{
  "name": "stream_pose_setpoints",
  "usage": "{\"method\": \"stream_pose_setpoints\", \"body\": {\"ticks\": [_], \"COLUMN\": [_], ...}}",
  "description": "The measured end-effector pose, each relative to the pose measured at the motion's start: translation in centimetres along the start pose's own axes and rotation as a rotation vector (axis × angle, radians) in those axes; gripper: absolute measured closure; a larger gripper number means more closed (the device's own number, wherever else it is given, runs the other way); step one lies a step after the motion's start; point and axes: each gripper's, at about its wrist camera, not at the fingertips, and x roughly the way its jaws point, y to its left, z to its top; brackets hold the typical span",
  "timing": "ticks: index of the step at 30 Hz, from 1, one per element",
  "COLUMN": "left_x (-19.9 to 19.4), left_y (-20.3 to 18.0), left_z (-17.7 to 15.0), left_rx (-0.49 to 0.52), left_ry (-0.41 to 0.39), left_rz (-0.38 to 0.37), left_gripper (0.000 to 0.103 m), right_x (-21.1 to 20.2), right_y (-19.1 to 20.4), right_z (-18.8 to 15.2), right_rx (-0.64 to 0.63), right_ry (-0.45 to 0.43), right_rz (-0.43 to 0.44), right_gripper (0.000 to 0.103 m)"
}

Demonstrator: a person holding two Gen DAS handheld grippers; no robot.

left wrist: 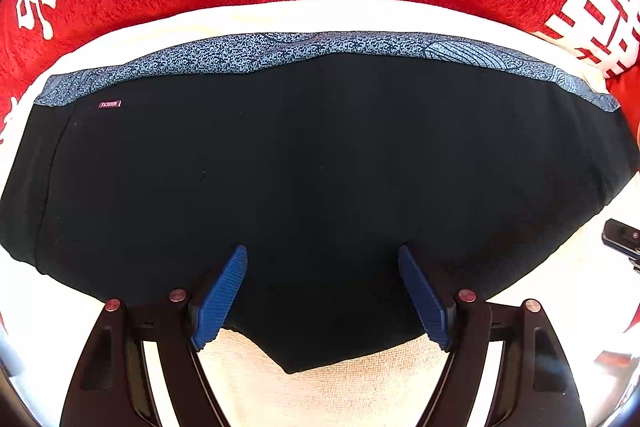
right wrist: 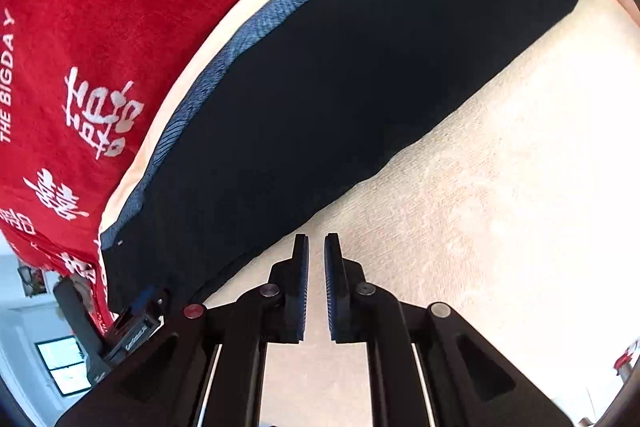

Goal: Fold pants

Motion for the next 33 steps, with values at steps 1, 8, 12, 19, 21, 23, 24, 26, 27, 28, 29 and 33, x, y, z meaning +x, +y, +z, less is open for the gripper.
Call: {"method": "stream_pose_setpoints", "body": {"ticks": [1,8,12,19,21,23,24,26,27,28,29,33], "left_x": [0.1,-0.1,-1.1,0.9,0.9,0.8,0.9,1.0,1.0,1.1,1.1,0.8], "left_y": [0.0,0.4,0.5,-0.9,-1.1,-1.2,-1.2,-1.1,-0.1,0.1,0.1,-0.4], "left_z": [0.1,1.1,2.6,4.0,3.9,3.4,3.4,3.5,3.3,3.4,3.4,3.2], "left_rx": [-0.004,-0.021,-0.051,-0.023,-0.017,-0.026,-0.036,-0.049,-0.052,-0.055,-0.057,-0.035], "left_ry": [0.002,0.02,-0.012,0.041,0.022,0.022,0.028,0.044,0.049,0.054,0.056,0.051], "left_rz": [0.005,0.014,-0.024,-0.014,-0.01,-0.015,-0.016,-0.008,-0.011,-0.013,-0.01,0.027], "left_gripper": [0.02,0.018,0.018,0.018,0.018,0.017,0.016,0.011,0.011,0.011,0.011,0.011], "right_x": [-0.1,2.6,4.0,7.5,7.0,6.2,5.9,5.0,4.4,3.9,3.3,2.0], "right_y": [0.8,9.6,11.7,10.9,10.2,9.7,9.4,8.7,8.2,7.7,7.1,5.2], "right_z": [0.0,0.5,2.9,7.0,7.5,7.6,7.7,7.4,7.0,6.4,5.7,3.2], "right_rx": [-0.026,-0.303,-0.419,-0.435,-0.446,-0.44,-0.422,-0.385,-0.363,-0.344,-0.334,-0.31], "right_ry": [-0.005,-0.008,-0.027,-0.03,-0.055,-0.077,-0.078,-0.064,-0.056,-0.047,-0.037,0.001], "right_rz": [-0.01,-0.012,-0.047,-0.18,-0.199,-0.243,-0.273,-0.263,-0.238,-0.216,-0.201,-0.174], "right_gripper": [0.08,0.051,0.07,0.07,0.073,0.073,0.069,0.063,0.055,0.051,0.048,0.048]}}
